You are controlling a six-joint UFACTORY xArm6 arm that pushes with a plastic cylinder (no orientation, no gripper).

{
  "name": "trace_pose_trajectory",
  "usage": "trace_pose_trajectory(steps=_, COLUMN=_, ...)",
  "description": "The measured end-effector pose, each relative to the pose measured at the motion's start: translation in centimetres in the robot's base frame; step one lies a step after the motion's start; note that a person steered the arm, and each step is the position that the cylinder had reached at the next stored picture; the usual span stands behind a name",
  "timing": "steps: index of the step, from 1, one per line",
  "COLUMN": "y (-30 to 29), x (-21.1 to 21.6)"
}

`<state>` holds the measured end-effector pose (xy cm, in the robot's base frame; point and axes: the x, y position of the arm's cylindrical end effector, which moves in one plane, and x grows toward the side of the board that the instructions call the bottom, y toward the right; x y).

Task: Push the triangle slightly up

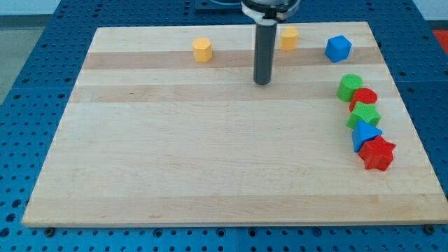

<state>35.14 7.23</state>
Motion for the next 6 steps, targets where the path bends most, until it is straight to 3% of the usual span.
trace_pose_trajectory(steps=1, y=10.6, x=-1.1)
trace_pose_trajectory(steps=2, y=17.5, x=1.1)
trace_pose_trajectory(steps=3, y=16.5, x=3.3)
trace_pose_trajectory(steps=4, y=8.6, x=5.0)
trace_pose_trajectory(steps=5, y=2.5, x=3.4)
trace_pose_trajectory(steps=6, y=6.7, x=7.7)
